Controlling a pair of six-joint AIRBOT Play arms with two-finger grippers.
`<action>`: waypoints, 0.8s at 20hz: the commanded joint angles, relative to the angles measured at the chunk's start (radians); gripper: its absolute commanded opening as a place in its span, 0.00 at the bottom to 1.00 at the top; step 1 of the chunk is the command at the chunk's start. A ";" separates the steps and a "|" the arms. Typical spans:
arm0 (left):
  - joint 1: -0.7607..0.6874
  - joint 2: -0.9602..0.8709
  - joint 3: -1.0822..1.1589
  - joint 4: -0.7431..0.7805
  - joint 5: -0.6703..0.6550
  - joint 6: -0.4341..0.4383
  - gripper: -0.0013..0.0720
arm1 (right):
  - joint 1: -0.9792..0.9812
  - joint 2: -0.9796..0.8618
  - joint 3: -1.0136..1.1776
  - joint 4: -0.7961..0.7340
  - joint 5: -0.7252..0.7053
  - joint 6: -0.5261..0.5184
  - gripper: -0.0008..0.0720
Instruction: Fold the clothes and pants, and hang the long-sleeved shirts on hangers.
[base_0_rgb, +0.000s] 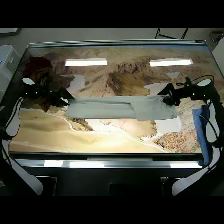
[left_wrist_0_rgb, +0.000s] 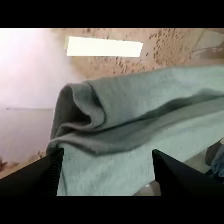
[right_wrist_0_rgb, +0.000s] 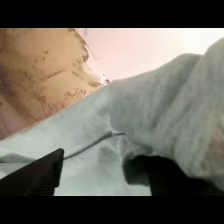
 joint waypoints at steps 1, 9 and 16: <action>0.056 0.002 0.086 -0.018 -0.150 -0.010 0.99 | -0.099 -0.007 0.085 0.008 0.163 -0.066 0.93; 0.125 0.142 0.128 -0.018 -0.184 -0.077 0.99 | -0.228 -0.084 0.087 -0.175 0.252 -0.048 0.99; 0.032 0.197 0.128 -0.018 -0.188 -0.078 0.99 | -0.203 -0.187 0.087 0.026 0.317 -0.219 1.00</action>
